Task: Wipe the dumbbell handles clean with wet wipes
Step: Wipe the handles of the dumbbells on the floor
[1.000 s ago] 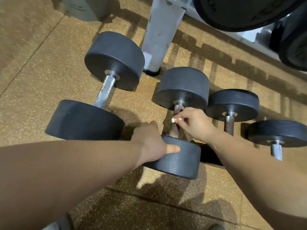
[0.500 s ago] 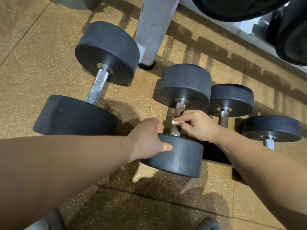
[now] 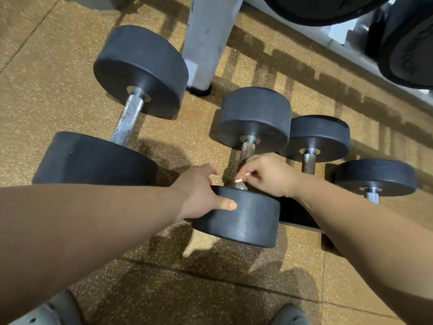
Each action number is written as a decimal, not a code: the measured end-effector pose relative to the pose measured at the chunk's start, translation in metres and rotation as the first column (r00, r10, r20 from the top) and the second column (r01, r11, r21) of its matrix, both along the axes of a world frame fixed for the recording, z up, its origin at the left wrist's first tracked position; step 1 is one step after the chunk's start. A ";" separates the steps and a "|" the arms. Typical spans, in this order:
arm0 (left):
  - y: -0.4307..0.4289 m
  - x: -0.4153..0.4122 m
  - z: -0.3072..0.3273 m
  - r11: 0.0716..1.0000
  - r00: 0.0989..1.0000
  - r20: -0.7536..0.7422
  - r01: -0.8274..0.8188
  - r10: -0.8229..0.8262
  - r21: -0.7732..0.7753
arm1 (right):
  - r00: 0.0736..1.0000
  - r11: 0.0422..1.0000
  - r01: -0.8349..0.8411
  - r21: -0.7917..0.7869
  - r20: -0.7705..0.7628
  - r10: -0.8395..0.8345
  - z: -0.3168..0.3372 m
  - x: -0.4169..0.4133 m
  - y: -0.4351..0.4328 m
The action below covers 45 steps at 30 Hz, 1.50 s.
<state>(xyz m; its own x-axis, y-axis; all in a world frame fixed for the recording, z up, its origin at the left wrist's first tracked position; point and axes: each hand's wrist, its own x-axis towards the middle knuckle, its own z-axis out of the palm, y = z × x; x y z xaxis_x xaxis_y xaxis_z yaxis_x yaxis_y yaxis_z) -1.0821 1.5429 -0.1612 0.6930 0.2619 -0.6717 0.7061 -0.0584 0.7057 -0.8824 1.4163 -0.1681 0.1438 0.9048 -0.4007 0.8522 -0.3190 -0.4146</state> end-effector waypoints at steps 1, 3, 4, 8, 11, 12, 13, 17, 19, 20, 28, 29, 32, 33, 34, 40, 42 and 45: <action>0.000 0.000 0.000 1.000 1.000 0.001 0.006 -0.006 0.004 | 1.000 1.000 -0.010 0.015 0.025 0.010 -0.001 0.006 0.006; 0.000 -0.001 0.001 1.000 1.000 0.002 0.017 -0.017 0.020 | 0.991 0.993 0.069 0.099 0.109 -0.080 -0.003 0.017 0.020; -0.001 -0.001 0.001 0.999 1.000 0.002 0.022 -0.022 0.030 | 0.972 0.982 0.135 0.135 0.173 -0.158 -0.005 0.020 0.025; -0.001 0.001 0.004 0.997 0.998 0.010 0.057 -0.057 0.058 | 0.936 0.939 0.282 0.198 0.156 -0.314 -0.009 0.011 0.019; -0.002 0.000 0.005 0.995 0.997 0.030 0.072 -0.074 0.074 | 0.986 0.972 0.164 -0.166 -0.017 -0.169 0.007 -0.002 0.009; -0.002 0.000 0.005 0.994 0.997 0.034 0.071 -0.074 0.078 | 0.996 0.970 0.080 -0.231 -0.017 -0.087 0.010 -0.004 0.009; -0.002 0.000 0.006 0.994 0.997 0.037 0.069 -0.072 0.082 | 0.999 0.972 0.039 -0.230 -0.020 -0.044 0.010 -0.004 0.011; -0.002 -0.001 0.004 0.996 0.997 0.036 0.063 -0.066 0.063 | 0.967 0.967 0.253 0.003 -0.039 -0.253 0.001 0.011 0.027; -0.001 0.000 0.003 0.996 0.997 0.035 0.061 -0.064 0.058 | 0.925 0.922 0.377 0.091 0.016 -0.380 -0.005 0.019 0.028; -0.001 0.000 0.002 0.996 0.997 0.032 0.063 -0.065 0.059 | 0.905 0.902 0.419 0.107 0.027 -0.424 -0.007 0.020 0.026; 0.001 0.000 0.001 0.993 0.996 0.034 0.085 -0.088 0.083 | 0.936 0.920 0.322 0.223 0.075 -0.345 -0.016 0.023 0.005; 0.001 0.000 0.001 0.993 0.995 0.034 0.086 -0.089 0.083 | 0.929 0.912 0.347 0.220 0.053 -0.366 -0.015 0.021 0.008; 0.001 0.001 0.000 0.991 0.995 0.031 0.093 -0.096 0.093 | 0.955 0.947 0.294 0.133 0.007 -0.298 -0.011 0.008 0.006; 0.001 0.001 0.000 0.990 0.994 0.031 0.097 -0.101 0.100 | 0.971 0.969 0.237 0.074 0.004 -0.238 -0.009 0.004 0.002; 0.002 0.001 0.000 0.989 0.994 0.031 0.100 -0.104 0.105 | 0.985 0.984 0.175 0.032 0.001 -0.175 -0.007 0.001 -0.001; 0.001 0.000 -0.001 0.992 0.995 0.043 0.083 -0.087 0.096 | 0.954 0.966 0.130 0.224 0.238 -0.183 -0.015 0.022 0.016; 0.001 0.000 -0.001 0.991 0.995 0.043 0.084 -0.088 0.107 | 0.927 0.932 0.226 0.283 0.231 -0.295 -0.016 0.019 0.017; 0.002 0.000 -0.002 0.991 0.995 0.040 0.083 -0.088 0.107 | 0.927 0.903 0.343 0.258 0.061 -0.370 -0.014 0.000 -0.001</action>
<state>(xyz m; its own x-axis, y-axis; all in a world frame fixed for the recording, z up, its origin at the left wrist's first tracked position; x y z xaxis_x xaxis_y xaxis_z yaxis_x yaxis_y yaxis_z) -1.0816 1.5445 -0.1628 0.7446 0.2676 -0.6115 0.6632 -0.1928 0.7232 -0.8825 1.4155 -0.1819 0.5044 0.8513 -0.1442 0.7430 -0.5130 -0.4297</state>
